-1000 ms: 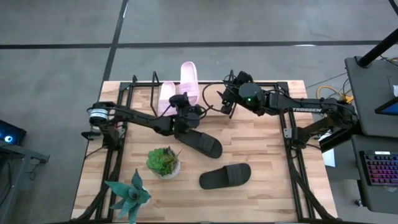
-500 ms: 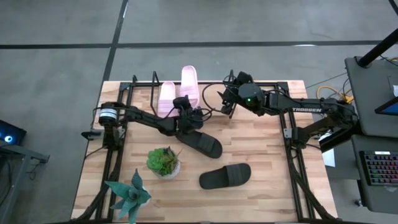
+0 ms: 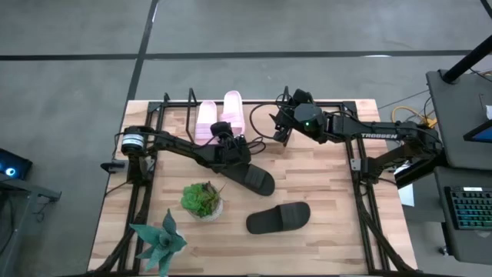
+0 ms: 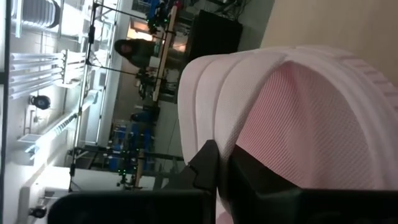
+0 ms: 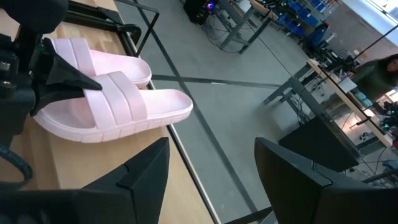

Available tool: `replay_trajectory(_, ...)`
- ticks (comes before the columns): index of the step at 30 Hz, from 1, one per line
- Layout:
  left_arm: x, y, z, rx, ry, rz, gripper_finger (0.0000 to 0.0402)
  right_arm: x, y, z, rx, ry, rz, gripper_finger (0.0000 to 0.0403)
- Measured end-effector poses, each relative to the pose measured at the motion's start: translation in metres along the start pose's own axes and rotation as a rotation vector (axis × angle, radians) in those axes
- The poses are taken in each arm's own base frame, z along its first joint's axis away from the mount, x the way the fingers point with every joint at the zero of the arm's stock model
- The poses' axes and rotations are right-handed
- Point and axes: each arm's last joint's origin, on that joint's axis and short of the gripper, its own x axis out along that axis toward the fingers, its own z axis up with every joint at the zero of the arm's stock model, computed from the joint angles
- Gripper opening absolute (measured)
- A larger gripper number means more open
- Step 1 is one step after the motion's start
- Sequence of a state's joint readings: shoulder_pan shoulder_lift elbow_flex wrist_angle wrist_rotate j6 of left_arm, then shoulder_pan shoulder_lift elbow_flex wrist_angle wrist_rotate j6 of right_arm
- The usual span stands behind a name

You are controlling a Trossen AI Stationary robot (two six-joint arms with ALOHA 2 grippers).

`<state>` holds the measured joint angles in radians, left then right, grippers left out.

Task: Pick and place slides into the shelf
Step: Put the bottom pink slide on the shelf

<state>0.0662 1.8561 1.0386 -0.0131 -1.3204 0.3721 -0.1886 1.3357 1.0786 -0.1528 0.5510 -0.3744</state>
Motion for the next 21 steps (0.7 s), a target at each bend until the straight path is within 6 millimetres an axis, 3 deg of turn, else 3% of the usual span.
replay_trajectory(16,0.001,-0.005,-0.009,0.072,0.004,-0.051,0.0001,0.0,0.001,-0.001,-0.003,0.003,0.002,0.0226)
replay_trajectory(21,0.003,-0.005,-0.012,0.107,0.017,-0.057,0.0025,0.001,0.001,-0.002,-0.008,0.011,0.005,0.0226)
